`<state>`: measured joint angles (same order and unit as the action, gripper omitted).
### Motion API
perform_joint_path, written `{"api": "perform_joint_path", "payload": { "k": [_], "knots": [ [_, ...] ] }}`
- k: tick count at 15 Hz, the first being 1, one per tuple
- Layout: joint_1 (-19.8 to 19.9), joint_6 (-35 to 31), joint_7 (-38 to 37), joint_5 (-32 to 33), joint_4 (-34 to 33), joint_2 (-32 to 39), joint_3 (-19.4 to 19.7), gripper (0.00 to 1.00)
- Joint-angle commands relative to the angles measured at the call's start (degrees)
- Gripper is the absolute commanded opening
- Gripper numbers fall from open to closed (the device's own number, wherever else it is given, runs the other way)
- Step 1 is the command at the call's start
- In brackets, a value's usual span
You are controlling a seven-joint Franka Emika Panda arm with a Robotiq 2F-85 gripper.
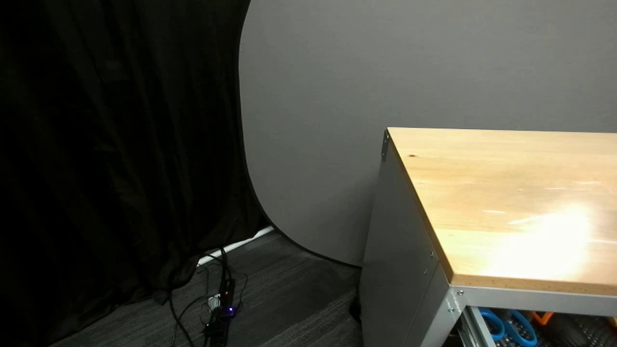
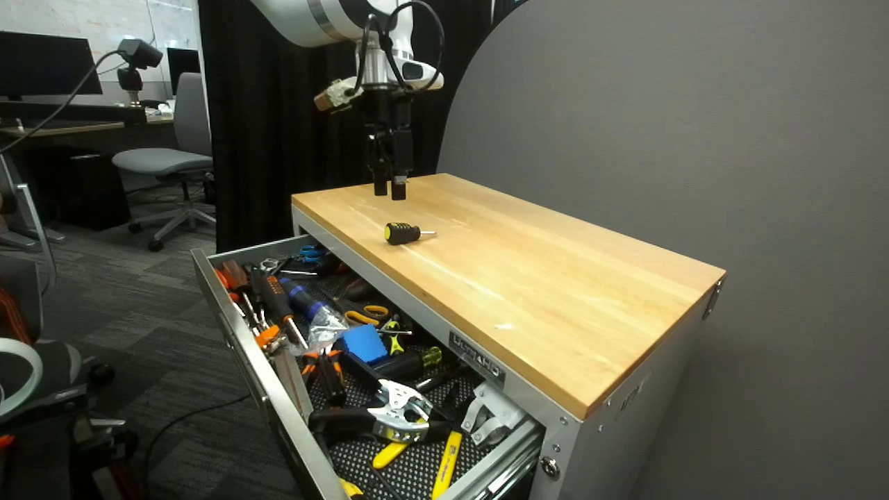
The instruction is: Put the screwdriver in the drawer then close it
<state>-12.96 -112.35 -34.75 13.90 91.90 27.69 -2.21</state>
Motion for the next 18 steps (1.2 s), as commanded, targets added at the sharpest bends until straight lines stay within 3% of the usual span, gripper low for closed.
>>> {"api": "perform_joint_path", "payload": {
  "k": [1,11,17,18],
  "knots": [
    [2.09,-2.72,3.83,-3.56,0.82,-1.1,0.47,1.0],
    [6.42,-1.77,11.35,-10.25,3.91,-1.42,0.94,1.0],
    [5.43,-3.28,12.23,-13.85,5.8,-0.95,0.3,1.0],
    [4.92,-4.66,11.57,-12.92,6.45,-1.13,0.66,0.75]
  ]
}}
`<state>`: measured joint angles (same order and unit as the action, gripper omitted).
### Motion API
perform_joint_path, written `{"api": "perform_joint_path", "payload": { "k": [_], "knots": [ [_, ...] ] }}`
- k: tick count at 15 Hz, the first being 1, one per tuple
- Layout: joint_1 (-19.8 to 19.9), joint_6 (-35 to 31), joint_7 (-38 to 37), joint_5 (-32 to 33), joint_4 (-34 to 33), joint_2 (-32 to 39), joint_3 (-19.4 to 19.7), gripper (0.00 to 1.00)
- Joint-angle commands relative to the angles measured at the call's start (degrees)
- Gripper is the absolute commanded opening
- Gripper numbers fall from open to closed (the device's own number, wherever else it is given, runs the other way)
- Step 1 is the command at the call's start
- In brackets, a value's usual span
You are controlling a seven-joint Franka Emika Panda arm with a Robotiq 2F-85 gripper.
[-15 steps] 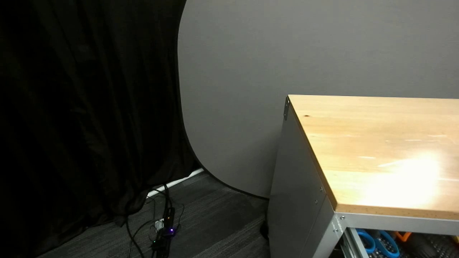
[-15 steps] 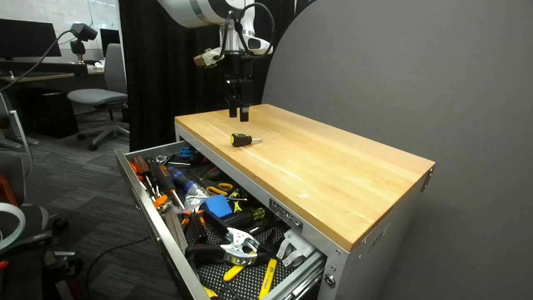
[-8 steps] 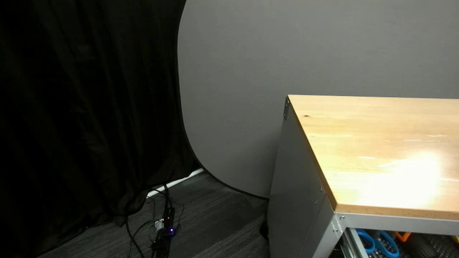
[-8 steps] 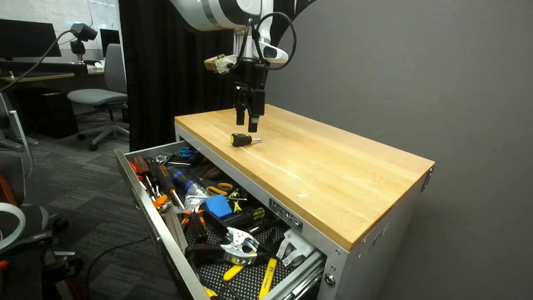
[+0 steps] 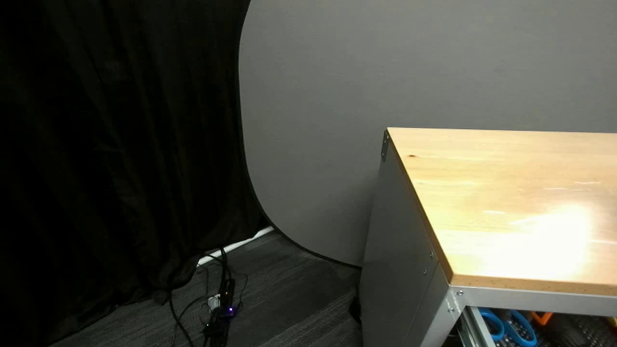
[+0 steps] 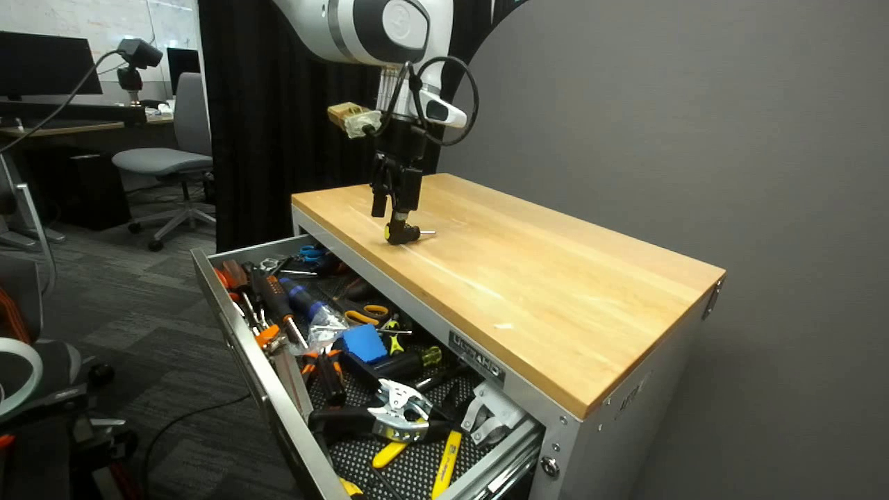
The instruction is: Put the screwdriver in the drawer then close it
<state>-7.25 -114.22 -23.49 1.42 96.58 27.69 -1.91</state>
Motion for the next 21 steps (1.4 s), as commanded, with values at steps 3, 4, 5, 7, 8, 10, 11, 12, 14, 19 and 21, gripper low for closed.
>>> {"api": "perform_joint_path", "payload": {
  "k": [3,4,5,7,8,10,11,12,14,19,21],
  "knots": [
    [-2.63,-9.98,-2.86,2.6,3.84,-1.78,1.67,0.58],
    [-3.28,-12.23,-3.76,3.84,4.46,-1.79,2.2,0.51],
    [-3.83,-14.45,-4.97,5.07,5.03,-1.77,2.74,0.42],
    [-4.7,-17.42,-7.14,6.88,5.97,-1.85,3.53,0.27],
    [-5.03,-17.81,-7.94,7.46,6.25,-1.84,3.85,0.2],
    [-5.31,-17.06,-9.31,8.02,6.98,-2.56,4.36,0.19],
    [-5.04,-15.5,-9.11,7.66,7.6,-3.33,4.32,0.19],
    [-4.97,-14.7,-8.97,7.87,8.41,-4.16,4.43,0.19],
    [-4.75,-12.18,-8.1,8.71,11.55,-7.53,4.79,0.19],
    [-2.93,-6.29,-9.16,10.09,22.34,-19.32,5.32,0.19],
    [-1.82,-5.74,-10.25,9.93,26.92,-23.4,4.85,0.18]
  ]
}}
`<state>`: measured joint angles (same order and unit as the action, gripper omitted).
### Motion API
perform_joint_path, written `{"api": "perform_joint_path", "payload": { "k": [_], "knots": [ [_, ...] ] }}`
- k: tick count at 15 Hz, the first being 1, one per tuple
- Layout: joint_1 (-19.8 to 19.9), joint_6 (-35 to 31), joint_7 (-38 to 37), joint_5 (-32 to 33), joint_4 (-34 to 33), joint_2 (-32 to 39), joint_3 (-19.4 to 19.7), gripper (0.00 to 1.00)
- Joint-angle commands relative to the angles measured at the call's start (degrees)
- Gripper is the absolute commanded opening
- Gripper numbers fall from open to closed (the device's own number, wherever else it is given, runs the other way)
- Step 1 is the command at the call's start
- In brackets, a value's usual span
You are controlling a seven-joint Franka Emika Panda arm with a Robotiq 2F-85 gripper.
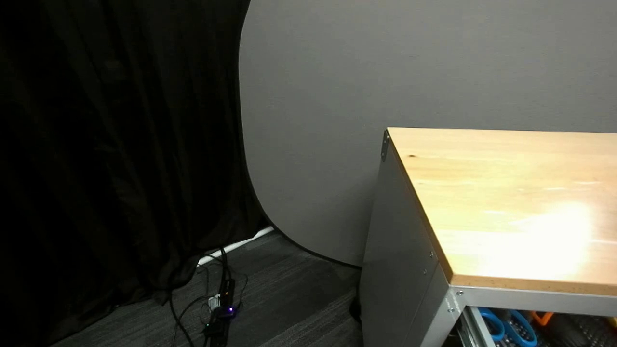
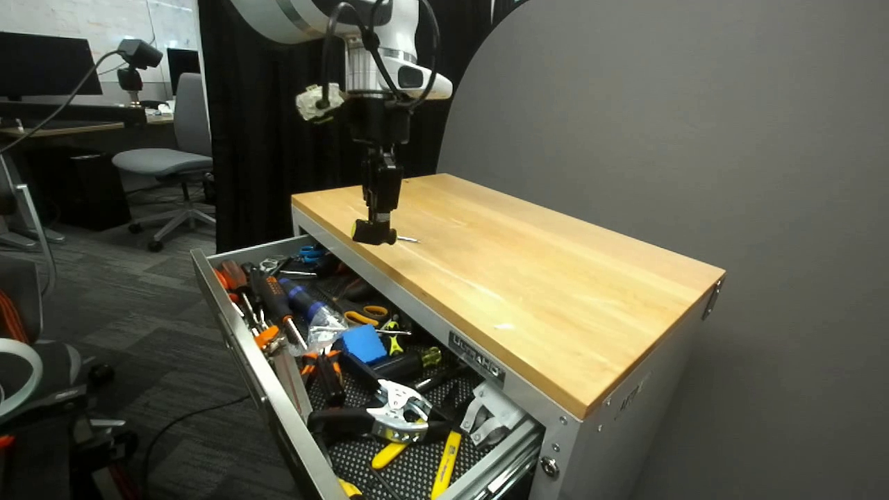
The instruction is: Put the screwdriver in the drawer then close it
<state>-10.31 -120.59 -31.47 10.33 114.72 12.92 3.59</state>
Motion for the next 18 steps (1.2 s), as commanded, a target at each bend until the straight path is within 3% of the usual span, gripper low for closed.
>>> {"api": "perform_joint_path", "payload": {
  "k": [1,9,13,18],
  "knots": [
    [1.8,0.07,-2.76,0.65,10.72,-10.08,-1.03,0.18],
    [1.13,-7.81,-11.15,3.53,20.12,-11.19,-6.69,0.17],
    [0.42,-11.18,-14.38,7.28,20.56,-8.57,-9.03,0.17],
    [-0.86,-13.62,-17.13,12.02,18.34,-2.68,-9.23,0.17]
  ]
}}
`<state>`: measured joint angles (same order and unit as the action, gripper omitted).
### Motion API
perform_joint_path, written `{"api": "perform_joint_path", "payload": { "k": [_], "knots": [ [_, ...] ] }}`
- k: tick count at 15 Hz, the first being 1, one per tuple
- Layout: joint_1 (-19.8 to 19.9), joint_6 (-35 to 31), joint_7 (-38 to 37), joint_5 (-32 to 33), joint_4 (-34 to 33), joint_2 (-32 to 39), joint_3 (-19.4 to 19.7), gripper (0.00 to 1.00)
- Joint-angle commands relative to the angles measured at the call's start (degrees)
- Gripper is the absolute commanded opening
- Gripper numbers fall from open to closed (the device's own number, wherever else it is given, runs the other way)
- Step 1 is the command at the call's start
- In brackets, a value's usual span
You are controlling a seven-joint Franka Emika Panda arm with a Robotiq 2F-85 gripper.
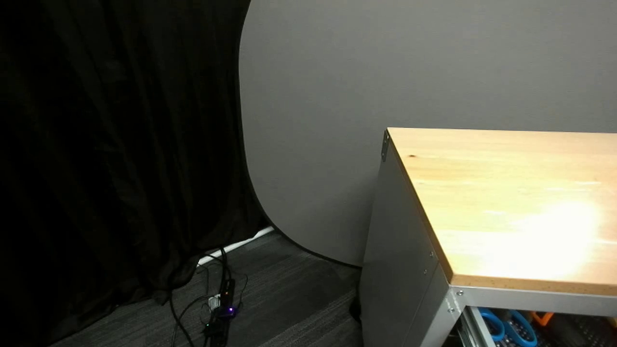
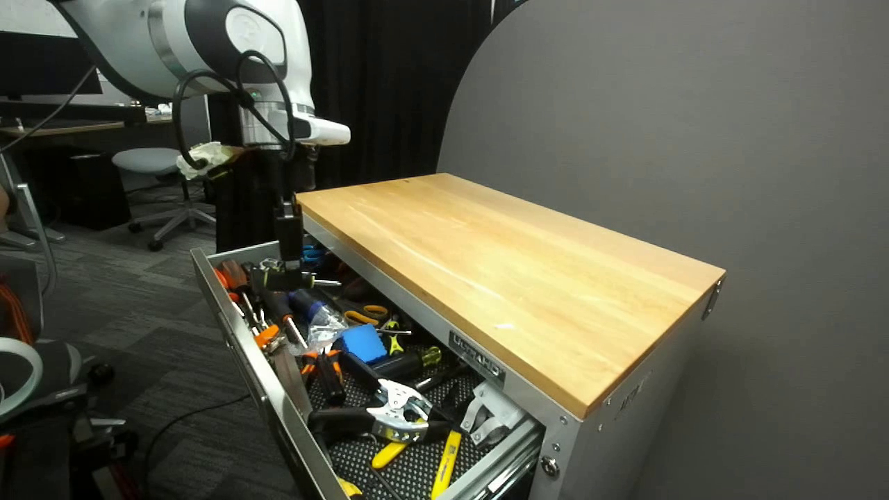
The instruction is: Put the screwdriver in the drawer then close it
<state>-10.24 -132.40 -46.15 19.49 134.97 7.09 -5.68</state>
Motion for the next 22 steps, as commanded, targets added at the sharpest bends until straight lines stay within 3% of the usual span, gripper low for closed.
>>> {"api": "perform_joint_path", "payload": {
  "k": [1,2,3,4,6,9,11,17,22],
  "knots": [
    [-1.21,-1.96,-2.47,3.18,-2.58,4.38,0.24,0.17],
    [-1.5,-2.23,-2.65,3.54,-3.11,5.45,0.48,0.18],
    [-1.77,-2.29,-2.68,3.91,-3.84,6.52,0.75,0.29],
    [-1.92,-1.99,-2.23,3.54,-4.28,7.1,0.88,0.59],
    [-1.89,-1.52,-1.06,2.84,-4.75,7.49,1.31,0.65],
    [-0.8,0.11,1.84,2.51,-3.2,5.1,2.44,0.89],
    [0.16,1.02,3.73,1.97,-1.78,3.15,3.5,1.0],
    [4.37,5.75,13.29,-2.75,1.7,-0.61,5.37,1.0],
    [7.16,9.88,16.66,-2.9,3.54,-2.19,7.24,1.0]
  ]
}}
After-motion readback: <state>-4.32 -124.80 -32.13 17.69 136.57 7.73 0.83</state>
